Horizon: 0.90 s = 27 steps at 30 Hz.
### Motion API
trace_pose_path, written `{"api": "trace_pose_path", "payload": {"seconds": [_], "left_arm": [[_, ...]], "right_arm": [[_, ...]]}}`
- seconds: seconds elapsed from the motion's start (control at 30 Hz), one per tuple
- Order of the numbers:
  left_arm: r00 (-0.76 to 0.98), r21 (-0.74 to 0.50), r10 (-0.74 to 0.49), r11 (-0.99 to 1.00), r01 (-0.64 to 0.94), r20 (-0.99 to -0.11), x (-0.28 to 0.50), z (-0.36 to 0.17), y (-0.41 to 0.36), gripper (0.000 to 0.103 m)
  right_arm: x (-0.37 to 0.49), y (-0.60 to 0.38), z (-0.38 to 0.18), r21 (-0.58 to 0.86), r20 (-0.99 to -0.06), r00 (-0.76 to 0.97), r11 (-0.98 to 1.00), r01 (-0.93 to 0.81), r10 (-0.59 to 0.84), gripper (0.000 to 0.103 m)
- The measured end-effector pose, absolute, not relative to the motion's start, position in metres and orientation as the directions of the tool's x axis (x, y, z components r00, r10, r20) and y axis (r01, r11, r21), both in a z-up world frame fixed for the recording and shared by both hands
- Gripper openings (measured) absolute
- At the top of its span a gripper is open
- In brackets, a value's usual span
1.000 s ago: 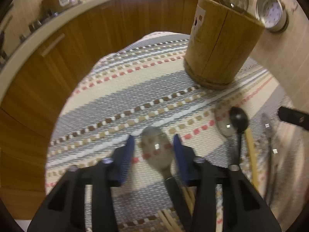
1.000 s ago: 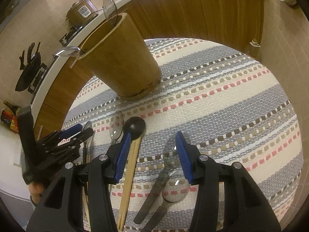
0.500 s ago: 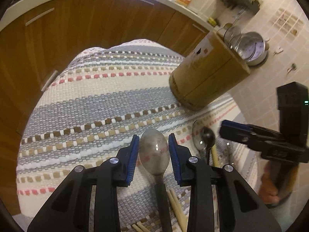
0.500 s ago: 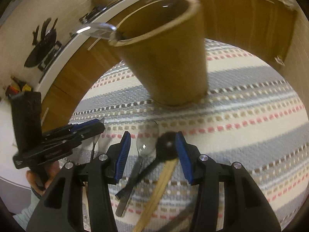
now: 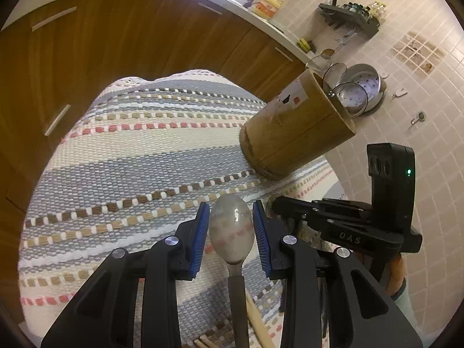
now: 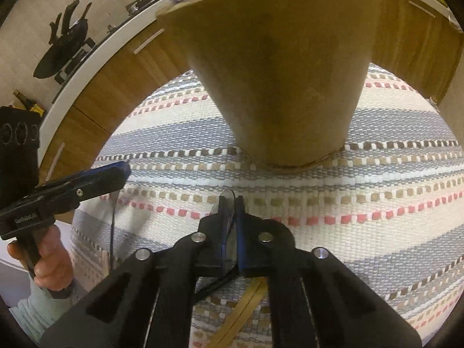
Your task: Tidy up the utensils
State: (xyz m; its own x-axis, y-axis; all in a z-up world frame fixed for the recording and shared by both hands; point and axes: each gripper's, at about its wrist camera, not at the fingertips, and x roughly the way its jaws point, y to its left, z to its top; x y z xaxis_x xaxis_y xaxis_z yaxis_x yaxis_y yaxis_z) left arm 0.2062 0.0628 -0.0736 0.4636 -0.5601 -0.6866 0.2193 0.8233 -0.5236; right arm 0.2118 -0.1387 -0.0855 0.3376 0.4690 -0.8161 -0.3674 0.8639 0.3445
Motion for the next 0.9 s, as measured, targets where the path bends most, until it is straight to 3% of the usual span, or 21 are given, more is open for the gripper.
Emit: {"api": "trace_pose_path", "payload": {"seconds": [0.5, 0.9], "left_arm": [[0.48, -0.616, -0.664, 0.735, 0.282, -0.573, 0.19, -0.057, 0.066, 0.029], [0.627, -0.486, -0.618, 0.777, 0.399, -0.474, 0.144, 0.022, 0.049, 0.028]], "right_arm": [[0.168, -0.163, -0.038, 0.309, -0.742, 0.479, 0.874, -0.376, 0.469, 0.003], [0.127, -0.183, 0.029, 0.217, -0.61, 0.681, 0.912, -0.349, 0.406, 0.003]]}}
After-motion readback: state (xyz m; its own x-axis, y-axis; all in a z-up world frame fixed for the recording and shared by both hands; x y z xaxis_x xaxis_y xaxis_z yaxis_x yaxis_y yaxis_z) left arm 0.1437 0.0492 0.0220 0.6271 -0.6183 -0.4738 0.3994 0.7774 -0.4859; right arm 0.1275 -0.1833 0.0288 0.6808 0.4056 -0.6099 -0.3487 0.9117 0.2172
